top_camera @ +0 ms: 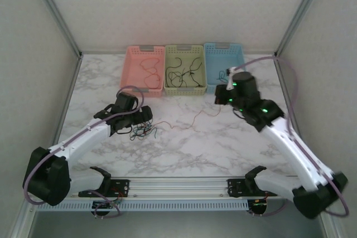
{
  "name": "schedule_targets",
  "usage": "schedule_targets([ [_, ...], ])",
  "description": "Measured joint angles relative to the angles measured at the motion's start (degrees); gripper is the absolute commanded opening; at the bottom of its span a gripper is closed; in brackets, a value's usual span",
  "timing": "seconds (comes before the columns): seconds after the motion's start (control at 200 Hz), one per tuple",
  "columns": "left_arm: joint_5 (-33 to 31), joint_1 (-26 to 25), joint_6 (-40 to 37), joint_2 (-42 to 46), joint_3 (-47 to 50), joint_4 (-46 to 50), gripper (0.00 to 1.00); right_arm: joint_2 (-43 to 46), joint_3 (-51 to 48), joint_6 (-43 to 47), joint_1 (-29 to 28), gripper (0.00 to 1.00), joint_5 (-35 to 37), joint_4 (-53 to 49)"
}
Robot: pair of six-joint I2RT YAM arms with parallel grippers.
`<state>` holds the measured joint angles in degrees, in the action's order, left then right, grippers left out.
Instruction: Untangle the cables
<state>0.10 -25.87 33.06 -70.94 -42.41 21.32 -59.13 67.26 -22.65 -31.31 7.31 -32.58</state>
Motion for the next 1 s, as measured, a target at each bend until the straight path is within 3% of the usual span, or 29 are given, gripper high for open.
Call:
schedule_targets([
  [0.2, 0.0, 0.2, 0.42, -3.93, 0.24, -2.67, 0.93, 11.47, 5.68, 2.8, 2.05, 0.0, 1.6, -2.82],
  [0.35, 0.0, 0.22, 0.94, -7.93, 0.24, -4.48, 0.92, 12.04, 6.51, 3.72, 2.08, 0.0, 1.81, -4.87],
  [0.5, 0.0, 0.22, 1.51, -10.93, 0.26, -6.14, 0.84, 11.21, 4.81, 3.91, 2.1, 0.0, 1.92, -6.84],
  [0.631, -0.04, 0.24, 1.75, -13.09, 0.26, -6.75, 0.66, 10.82, 4.66, 4.37, 2.1, 0.0, 2.54, -8.74],
  [0.721, -0.2, 0.26, 1.38, -14.34, 0.26, -7.34, 0.46, 10.82, 5.64, 5.14, 2.1, 0.0, 3.98, -9.51],
  [0.801, -0.44, 0.28, 1.75, -15.26, 0.24, -7.63, 0.21, 10.95, 7.23, 5.7, 2.21, 0.0, 6.27, -10.03],
  [0.911, -1.03, 0.28, 1.36, -15.34, 0.07, -7.48, 0.01, 11.13, 8.44, 6.23, 2.56, 0.0, 9.53, -10.14],
  [0.996, -1.81, 0.5, 1.16, -14.62, -0.59, -6.6, 0.0, 10.91, 7.93, 6.05, 2.75, 0.0, 11.72, -10.38],
])
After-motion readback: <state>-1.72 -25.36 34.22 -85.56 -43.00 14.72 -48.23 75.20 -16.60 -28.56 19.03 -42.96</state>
